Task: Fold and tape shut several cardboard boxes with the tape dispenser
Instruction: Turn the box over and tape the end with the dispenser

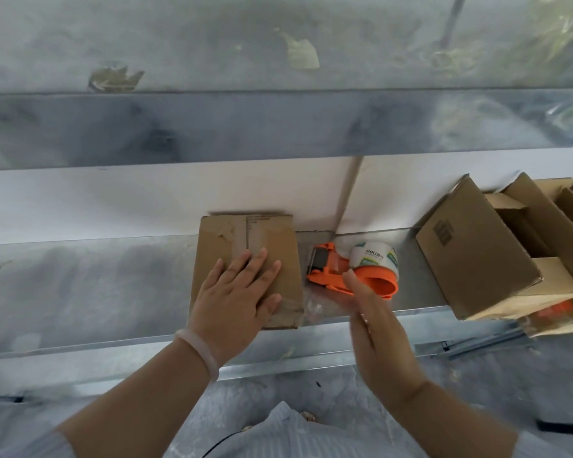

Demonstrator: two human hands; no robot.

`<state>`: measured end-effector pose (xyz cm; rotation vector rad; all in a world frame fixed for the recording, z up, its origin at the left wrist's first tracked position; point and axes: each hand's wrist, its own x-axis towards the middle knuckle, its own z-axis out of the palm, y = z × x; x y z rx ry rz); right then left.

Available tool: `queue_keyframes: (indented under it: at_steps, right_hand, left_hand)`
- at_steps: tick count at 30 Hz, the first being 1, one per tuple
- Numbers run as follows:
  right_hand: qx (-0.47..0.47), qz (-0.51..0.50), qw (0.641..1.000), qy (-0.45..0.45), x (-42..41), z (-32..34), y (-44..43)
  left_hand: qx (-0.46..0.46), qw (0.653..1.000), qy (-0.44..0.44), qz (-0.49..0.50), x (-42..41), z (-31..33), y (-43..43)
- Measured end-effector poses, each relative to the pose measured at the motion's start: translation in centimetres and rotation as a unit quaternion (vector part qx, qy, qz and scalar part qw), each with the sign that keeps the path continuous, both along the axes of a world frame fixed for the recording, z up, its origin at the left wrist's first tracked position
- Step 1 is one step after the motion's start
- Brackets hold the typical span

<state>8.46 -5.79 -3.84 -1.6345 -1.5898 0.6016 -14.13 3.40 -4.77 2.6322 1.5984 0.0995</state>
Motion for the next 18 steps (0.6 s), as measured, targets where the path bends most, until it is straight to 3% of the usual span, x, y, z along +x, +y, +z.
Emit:
queue_keyframes:
  at_steps: [3, 6, 9, 14, 18]
  right_hand:
    - [-0.161, 0.071, 0.965, 0.196, -4.3, 0.6, 0.3]
    - [-0.25, 0.018, 0.929, 0.273, -6.8, 0.1, 2.0]
    - [-0.262, -0.043, 0.921, 0.287, -7.6, -1.6, 3.6]
    - [-0.189, -0.031, 0.952, 0.237, -8.0, -3.0, 3.9]
    - [-0.154, -0.019, 0.974, 0.163, -7.6, -2.7, 3.3]
  left_hand:
    - [0.009, 1.0, -0.005, -0.007, 0.1, -0.1, -0.1]
    - [0.008, 1.0, -0.007, -0.015, 0.2, -0.2, -0.2]
    - [-0.003, 1.0, -0.015, -0.021, 0.1, 0.0, -0.2]
    - [-0.035, 0.993, -0.093, -0.06, -1.2, 0.5, 0.2]
    - [0.065, 0.986, -0.087, -0.123, -4.5, -0.5, 0.4]
